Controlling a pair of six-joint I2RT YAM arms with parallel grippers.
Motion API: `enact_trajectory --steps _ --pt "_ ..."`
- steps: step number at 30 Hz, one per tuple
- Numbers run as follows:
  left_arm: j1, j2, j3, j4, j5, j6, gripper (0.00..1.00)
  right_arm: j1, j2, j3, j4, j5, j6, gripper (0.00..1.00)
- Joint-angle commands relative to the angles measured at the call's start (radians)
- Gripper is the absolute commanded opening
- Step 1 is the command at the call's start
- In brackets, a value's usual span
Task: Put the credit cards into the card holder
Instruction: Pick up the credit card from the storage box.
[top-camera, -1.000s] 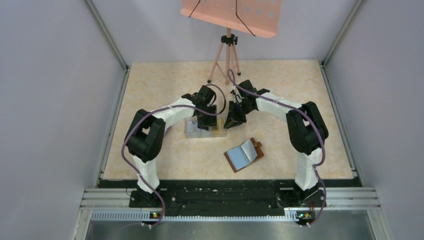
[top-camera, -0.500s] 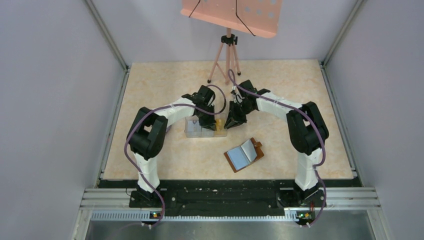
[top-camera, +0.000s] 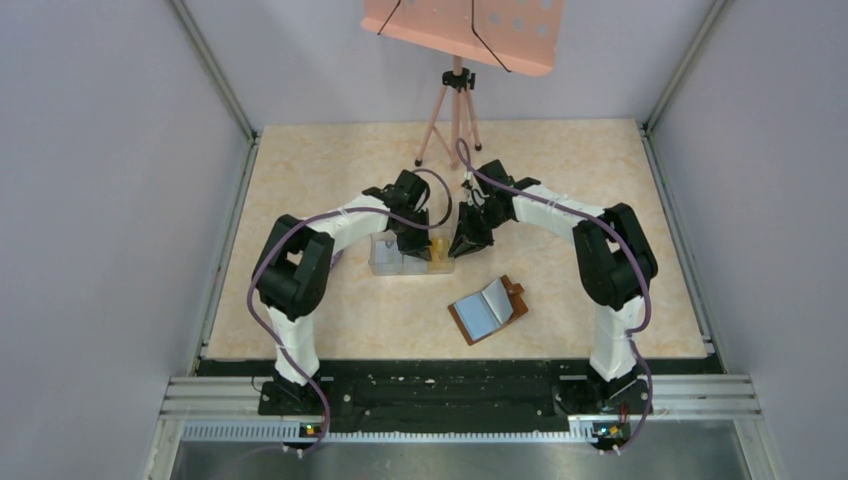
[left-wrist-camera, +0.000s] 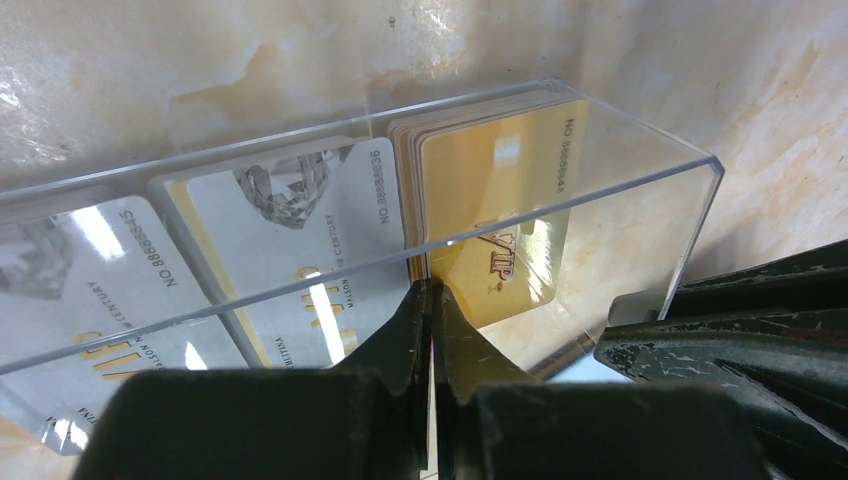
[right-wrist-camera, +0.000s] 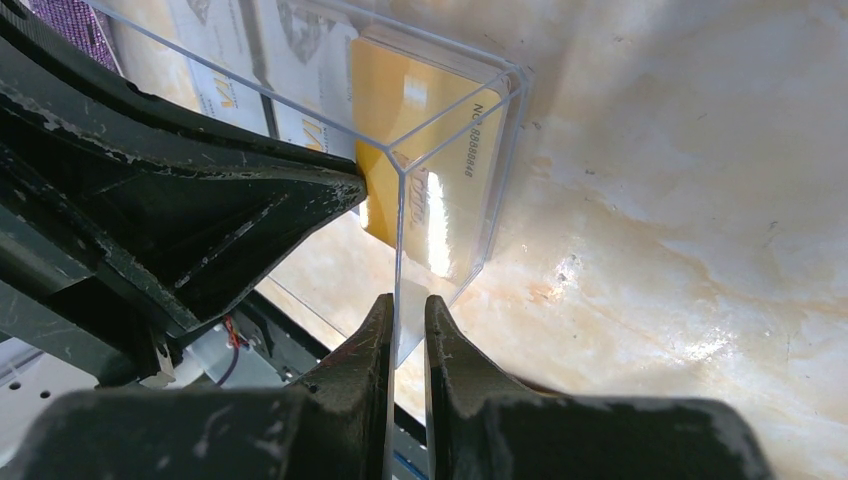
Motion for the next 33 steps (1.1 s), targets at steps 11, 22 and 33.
enact_trajectory --steps 11,22,33 --pt "-0.014 -0.091 0.072 0.049 0.059 -0.007 0.04 0.012 -0.06 0.004 0.059 -0.069 0.002 0.09" --pt "-0.015 -0.019 0.117 -0.079 0.015 0.055 0.2 0.012 -0.057 0.004 0.059 -0.07 0.002 0.09" --pt "-0.019 0.076 0.173 -0.191 -0.071 0.114 0.31 0.012 -0.058 -0.001 0.059 -0.076 0.001 0.09"
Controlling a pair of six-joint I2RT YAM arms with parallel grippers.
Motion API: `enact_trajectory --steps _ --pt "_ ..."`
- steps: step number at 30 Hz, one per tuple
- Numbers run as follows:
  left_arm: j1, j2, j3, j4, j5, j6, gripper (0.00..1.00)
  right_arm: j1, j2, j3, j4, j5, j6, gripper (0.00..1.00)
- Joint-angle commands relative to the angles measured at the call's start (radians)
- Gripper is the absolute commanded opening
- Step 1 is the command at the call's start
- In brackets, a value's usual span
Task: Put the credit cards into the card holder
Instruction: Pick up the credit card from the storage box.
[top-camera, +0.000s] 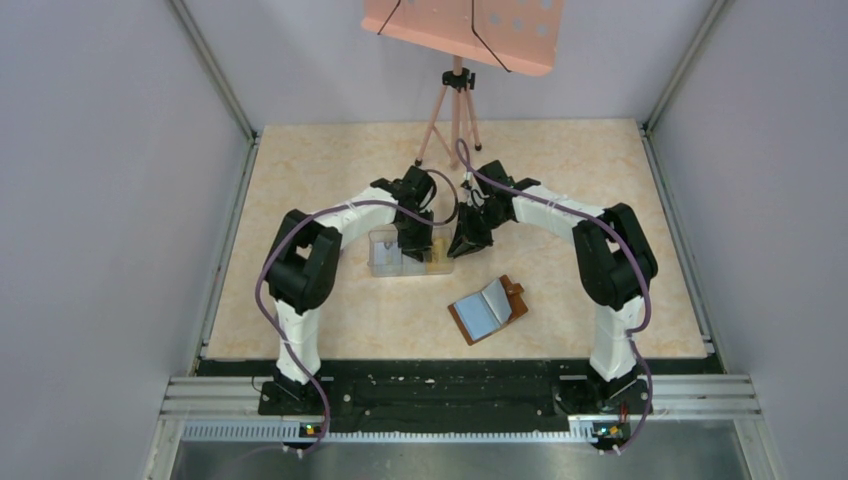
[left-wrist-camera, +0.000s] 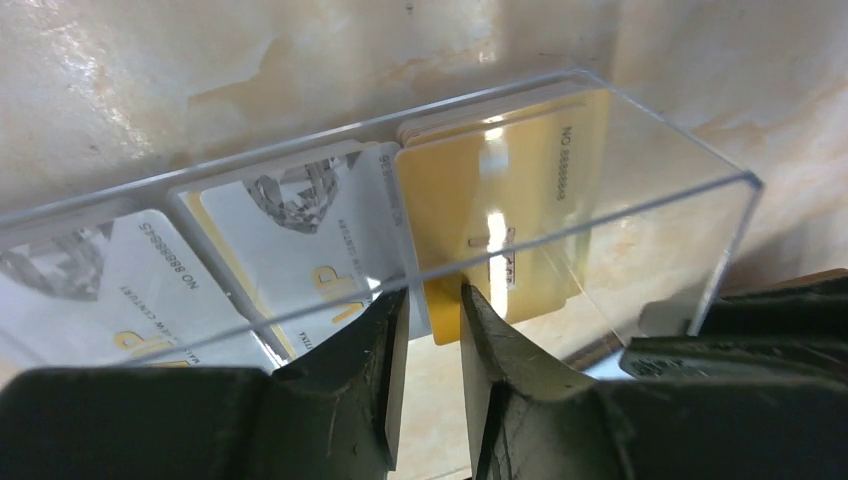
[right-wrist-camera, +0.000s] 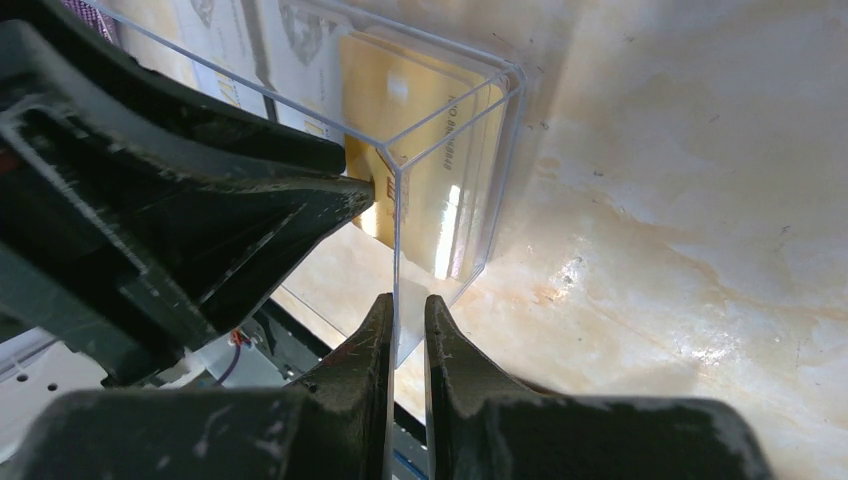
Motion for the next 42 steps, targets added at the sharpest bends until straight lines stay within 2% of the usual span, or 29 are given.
enact_trajectory --steps 1,5,7,11,13,20,23,24,26,27,29,33,36,42 --pt "-0.008 0.028 0.062 -0.035 -0.023 0.04 0.31 0.012 -0.057 0.006 0.049 -0.067 0.0 0.09" --pt "-0.014 0.05 0.087 -0.037 -0.008 0.047 0.3 0.012 -0.057 0.006 0.048 -0.068 0.001 0.09" --pt "-0.017 0.054 0.096 -0.034 0.007 0.048 0.26 0.012 -0.058 0.006 0.048 -0.068 0.001 0.09" --pt "-0.027 0.033 0.097 -0.028 0.016 0.05 0.05 0.012 -0.057 0.006 0.049 -0.068 0.001 0.09" --pt "-0.03 0.018 0.09 -0.016 0.029 0.046 0.0 0.012 -0.057 0.007 0.048 -0.069 0.001 0.09" --pt "-0.033 -0.03 0.073 0.026 0.067 0.022 0.0 0.011 -0.054 0.01 0.048 -0.07 0.001 0.09" --pt "-0.033 -0.04 0.073 0.022 0.035 0.021 0.0 0.011 -0.054 0.007 0.048 -0.072 0.001 0.09" --pt "-0.032 -0.041 0.076 0.012 0.011 0.02 0.05 0.012 -0.055 0.007 0.048 -0.072 0.001 0.09" --pt "-0.032 -0.036 0.077 -0.019 -0.047 0.016 0.25 0.011 -0.055 0.007 0.049 -0.072 0.001 0.09" --pt "-0.032 -0.031 0.075 -0.029 -0.07 0.016 0.32 0.012 -0.055 0.006 0.049 -0.072 0.001 0.09" --pt "-0.031 -0.014 0.076 -0.047 -0.096 0.016 0.37 0.011 -0.056 0.005 0.049 -0.072 -0.001 0.09" --pt "-0.031 0.022 0.065 -0.04 -0.081 0.018 0.36 0.012 -0.056 0.003 0.049 -0.074 0.0 0.09" --pt "-0.032 0.036 0.049 -0.007 -0.038 0.016 0.31 0.012 -0.057 0.003 0.049 -0.075 -0.001 0.09" --pt "-0.038 0.045 0.055 0.023 0.029 0.019 0.09 0.012 -0.055 0.004 0.049 -0.075 -0.002 0.09"
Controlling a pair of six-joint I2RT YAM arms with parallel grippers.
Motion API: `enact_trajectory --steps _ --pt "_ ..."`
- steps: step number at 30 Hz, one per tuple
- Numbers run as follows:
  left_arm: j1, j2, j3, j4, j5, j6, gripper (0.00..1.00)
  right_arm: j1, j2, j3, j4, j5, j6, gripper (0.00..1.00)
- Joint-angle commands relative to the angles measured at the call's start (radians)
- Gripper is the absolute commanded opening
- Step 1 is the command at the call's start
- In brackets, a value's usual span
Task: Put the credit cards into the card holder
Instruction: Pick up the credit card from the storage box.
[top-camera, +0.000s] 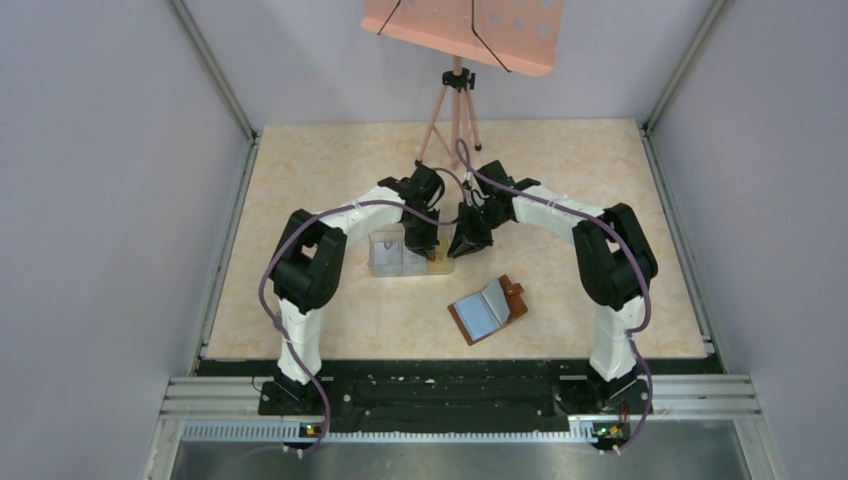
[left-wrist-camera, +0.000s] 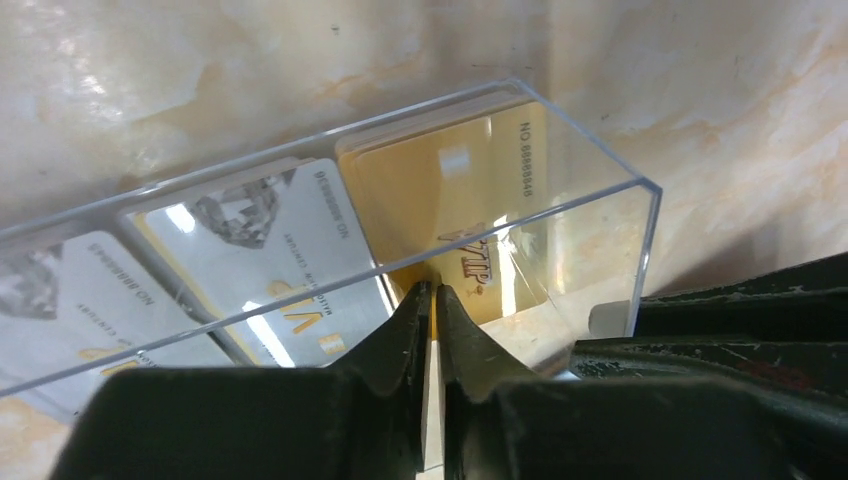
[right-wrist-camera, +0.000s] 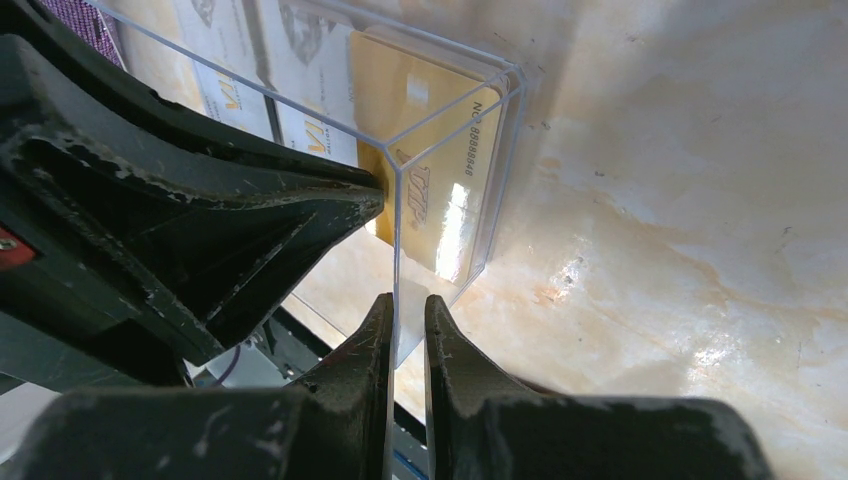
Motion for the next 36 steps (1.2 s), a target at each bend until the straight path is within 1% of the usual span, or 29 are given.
enact_trajectory --steps 1,4,6,7,8,9,10,12,14,19,22,24,28,30,36 --pt "-0.006 0.012 0.001 0.048 0.054 0.004 0.06 0.011 -0.056 0.005 0.049 -0.074 0.0 0.09" --pt "-0.009 0.001 0.004 0.053 0.065 0.007 0.02 0.011 -0.057 0.004 0.048 -0.072 -0.001 0.09" --pt "-0.009 -0.011 0.005 0.048 0.048 0.005 0.02 0.012 -0.057 0.005 0.048 -0.074 0.0 0.09" --pt "-0.009 -0.017 0.007 0.039 0.029 0.001 0.05 0.012 -0.057 0.004 0.048 -0.073 0.0 0.09" --pt "-0.009 -0.024 0.008 0.03 -0.005 -0.002 0.11 0.011 -0.057 0.003 0.048 -0.073 -0.001 0.09" --pt "-0.01 -0.036 0.007 0.022 -0.031 -0.006 0.2 0.011 -0.058 0.002 0.048 -0.073 -0.001 0.09" --pt "-0.009 -0.045 0.005 0.017 -0.058 -0.009 0.26 0.012 -0.057 0.002 0.048 -0.073 -0.002 0.09" --pt "-0.008 -0.055 -0.007 0.011 -0.105 -0.016 0.37 0.011 -0.058 0.0 0.049 -0.074 -0.002 0.09" --pt "-0.006 -0.051 -0.009 0.009 -0.113 -0.014 0.39 0.012 -0.058 -0.001 0.049 -0.075 -0.002 0.09" --pt "-0.006 0.002 0.003 -0.009 -0.086 -0.017 0.39 0.011 -0.058 -0.001 0.049 -0.077 -0.003 0.09" --pt "-0.007 0.022 -0.002 0.001 -0.052 -0.016 0.38 0.011 -0.058 -0.002 0.049 -0.076 -0.004 0.09" --pt "-0.007 0.028 -0.001 0.002 -0.036 -0.013 0.33 0.012 -0.058 -0.001 0.05 -0.075 -0.004 0.09" --pt "-0.012 0.005 -0.008 0.033 0.011 -0.009 0.07 0.011 -0.059 -0.003 0.049 -0.074 -0.005 0.09" --pt "-0.012 -0.009 -0.004 0.047 0.033 -0.009 0.0 0.012 -0.058 -0.001 0.049 -0.076 -0.004 0.09" --pt "-0.02 -0.037 0.018 0.057 0.052 -0.009 0.0 0.011 -0.059 0.002 0.048 -0.075 -0.003 0.09"
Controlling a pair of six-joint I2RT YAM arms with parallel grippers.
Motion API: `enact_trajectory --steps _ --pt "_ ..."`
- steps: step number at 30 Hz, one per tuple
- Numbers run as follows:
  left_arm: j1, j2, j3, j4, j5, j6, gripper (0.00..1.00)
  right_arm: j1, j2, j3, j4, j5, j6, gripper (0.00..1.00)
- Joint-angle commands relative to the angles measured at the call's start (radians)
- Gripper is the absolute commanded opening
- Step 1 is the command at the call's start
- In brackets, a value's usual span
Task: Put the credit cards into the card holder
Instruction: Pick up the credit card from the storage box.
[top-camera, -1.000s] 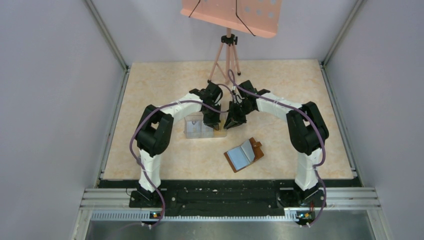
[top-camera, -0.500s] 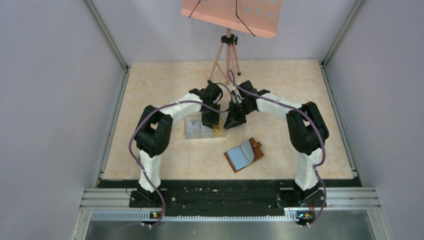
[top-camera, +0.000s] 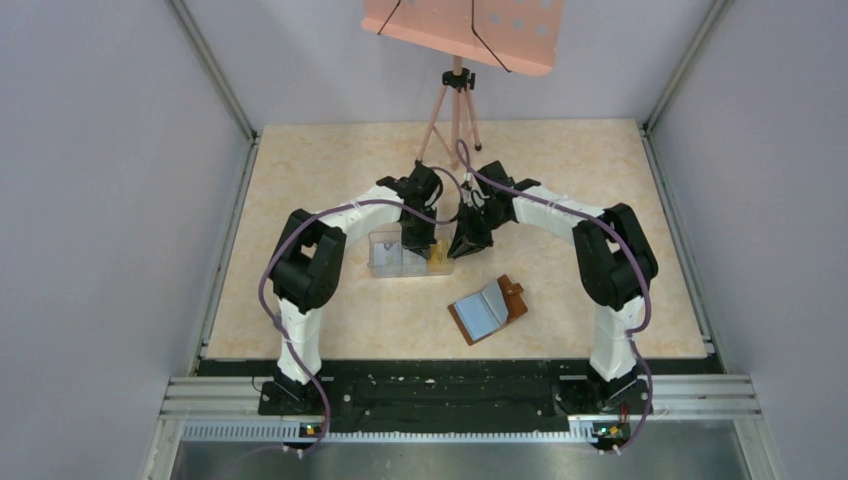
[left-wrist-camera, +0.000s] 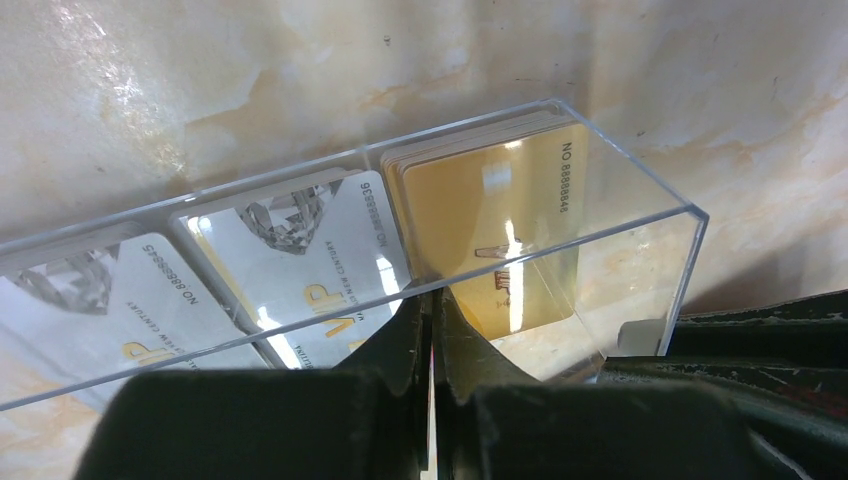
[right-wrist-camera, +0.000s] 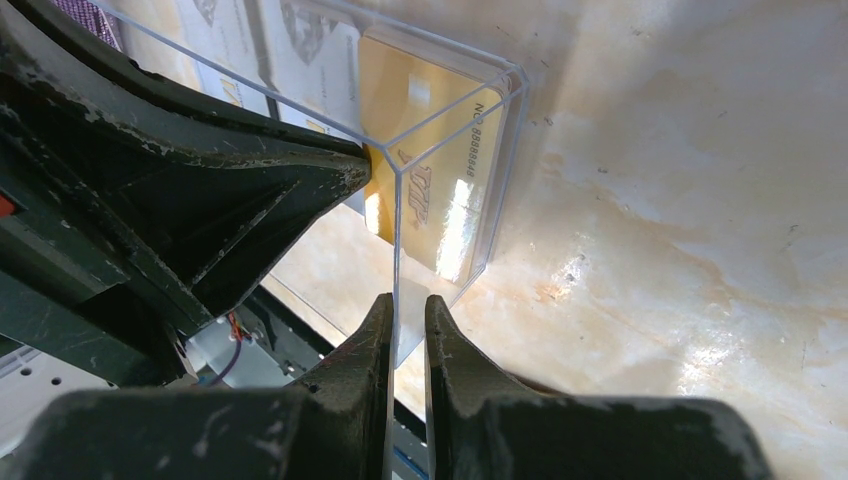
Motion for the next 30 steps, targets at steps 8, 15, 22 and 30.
enact_trajectory --steps 8,15,22,30 --pt "-0.03 -0.099 0.022 0.05 0.054 -0.01 0.0 0.012 -0.057 0.009 0.043 -0.065 -0.004 0.09" --pt "-0.031 -0.119 0.021 0.044 0.041 -0.014 0.0 0.012 -0.056 0.009 0.043 -0.068 -0.004 0.09" --pt "-0.032 -0.126 0.0 0.123 0.136 -0.03 0.13 0.011 -0.057 0.009 0.044 -0.067 -0.004 0.09" --pt "-0.031 -0.107 -0.027 0.157 0.161 -0.045 0.25 0.011 -0.058 0.01 0.043 -0.066 -0.004 0.09"
